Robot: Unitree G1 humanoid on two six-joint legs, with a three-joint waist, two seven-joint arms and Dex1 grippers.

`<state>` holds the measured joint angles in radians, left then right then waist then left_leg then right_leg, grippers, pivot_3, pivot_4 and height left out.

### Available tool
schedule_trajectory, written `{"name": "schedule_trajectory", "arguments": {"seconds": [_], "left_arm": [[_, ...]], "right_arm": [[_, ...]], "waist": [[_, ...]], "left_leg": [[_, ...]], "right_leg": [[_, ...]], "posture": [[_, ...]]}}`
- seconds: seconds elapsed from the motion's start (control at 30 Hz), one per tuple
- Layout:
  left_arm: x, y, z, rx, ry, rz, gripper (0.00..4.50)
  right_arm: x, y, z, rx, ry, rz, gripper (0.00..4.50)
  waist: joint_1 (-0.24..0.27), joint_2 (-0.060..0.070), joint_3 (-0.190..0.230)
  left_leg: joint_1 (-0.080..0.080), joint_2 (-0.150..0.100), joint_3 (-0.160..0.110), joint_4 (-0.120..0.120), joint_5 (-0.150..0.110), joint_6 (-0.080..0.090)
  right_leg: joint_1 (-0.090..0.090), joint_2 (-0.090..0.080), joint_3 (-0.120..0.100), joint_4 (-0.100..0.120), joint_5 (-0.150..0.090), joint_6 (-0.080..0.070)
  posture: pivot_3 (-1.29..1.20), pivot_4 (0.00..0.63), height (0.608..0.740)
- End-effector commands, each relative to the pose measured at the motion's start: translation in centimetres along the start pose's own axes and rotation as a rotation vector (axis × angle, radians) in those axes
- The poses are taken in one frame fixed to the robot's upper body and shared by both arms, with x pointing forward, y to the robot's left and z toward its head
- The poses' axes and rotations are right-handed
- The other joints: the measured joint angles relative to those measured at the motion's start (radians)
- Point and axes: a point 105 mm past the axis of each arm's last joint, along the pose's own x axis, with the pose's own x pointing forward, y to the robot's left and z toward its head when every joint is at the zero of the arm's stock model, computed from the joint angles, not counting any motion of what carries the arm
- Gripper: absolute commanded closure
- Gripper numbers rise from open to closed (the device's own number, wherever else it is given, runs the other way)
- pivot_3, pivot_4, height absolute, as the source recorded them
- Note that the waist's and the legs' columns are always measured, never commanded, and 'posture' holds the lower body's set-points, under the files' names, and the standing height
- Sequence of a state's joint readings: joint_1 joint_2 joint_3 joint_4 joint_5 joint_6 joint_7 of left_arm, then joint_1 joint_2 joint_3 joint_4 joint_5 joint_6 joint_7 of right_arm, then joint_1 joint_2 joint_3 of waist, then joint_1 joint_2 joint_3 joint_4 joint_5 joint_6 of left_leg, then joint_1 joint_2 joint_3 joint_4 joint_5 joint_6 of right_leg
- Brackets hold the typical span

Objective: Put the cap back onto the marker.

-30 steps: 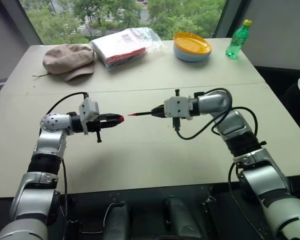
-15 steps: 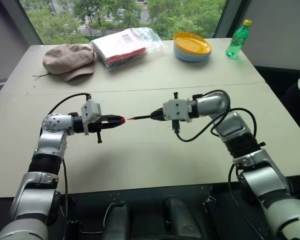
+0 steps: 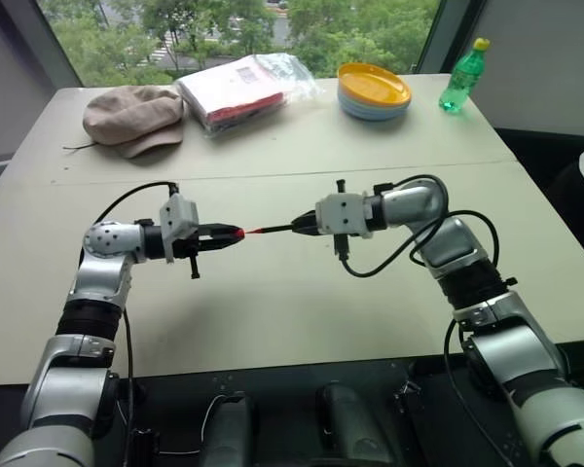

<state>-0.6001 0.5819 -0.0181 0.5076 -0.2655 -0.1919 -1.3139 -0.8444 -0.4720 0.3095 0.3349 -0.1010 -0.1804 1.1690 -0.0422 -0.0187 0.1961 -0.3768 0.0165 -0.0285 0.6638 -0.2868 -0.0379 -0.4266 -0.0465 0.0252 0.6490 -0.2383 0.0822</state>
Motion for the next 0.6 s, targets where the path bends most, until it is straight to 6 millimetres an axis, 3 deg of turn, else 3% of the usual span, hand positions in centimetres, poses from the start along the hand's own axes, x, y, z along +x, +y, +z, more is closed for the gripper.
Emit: {"name": "schedule_trajectory", "arguments": {"seconds": [0.03,0.6], "left_arm": [[0.1,0.2,0.8,0.042,-0.016,-0.005,4.50],[1.4,-0.3,2.3,0.065,-0.067,-0.038,4.50]], "right_arm": [[-0.2,-0.5,1.4,-0.038,-0.038,-0.014,4.48],[0.4,0.2,1.9,-0.029,-0.058,0.006,4.48]], "waist": [[0.000,0.000,0.000],[0.000,0.000,0.000]], "left_leg": [[0.000,0.000,0.000,0.000,0.000,0.000],[0.000,0.000,0.000,0.000,0.000,0.000]], "right_leg": [[0.000,0.000,0.000,0.000,0.000,0.000],[0.000,0.000,0.000,0.000,0.000,0.000]], "posture": [[0.00,0.150,0.740],[0.00,0.150,0.740]]}}
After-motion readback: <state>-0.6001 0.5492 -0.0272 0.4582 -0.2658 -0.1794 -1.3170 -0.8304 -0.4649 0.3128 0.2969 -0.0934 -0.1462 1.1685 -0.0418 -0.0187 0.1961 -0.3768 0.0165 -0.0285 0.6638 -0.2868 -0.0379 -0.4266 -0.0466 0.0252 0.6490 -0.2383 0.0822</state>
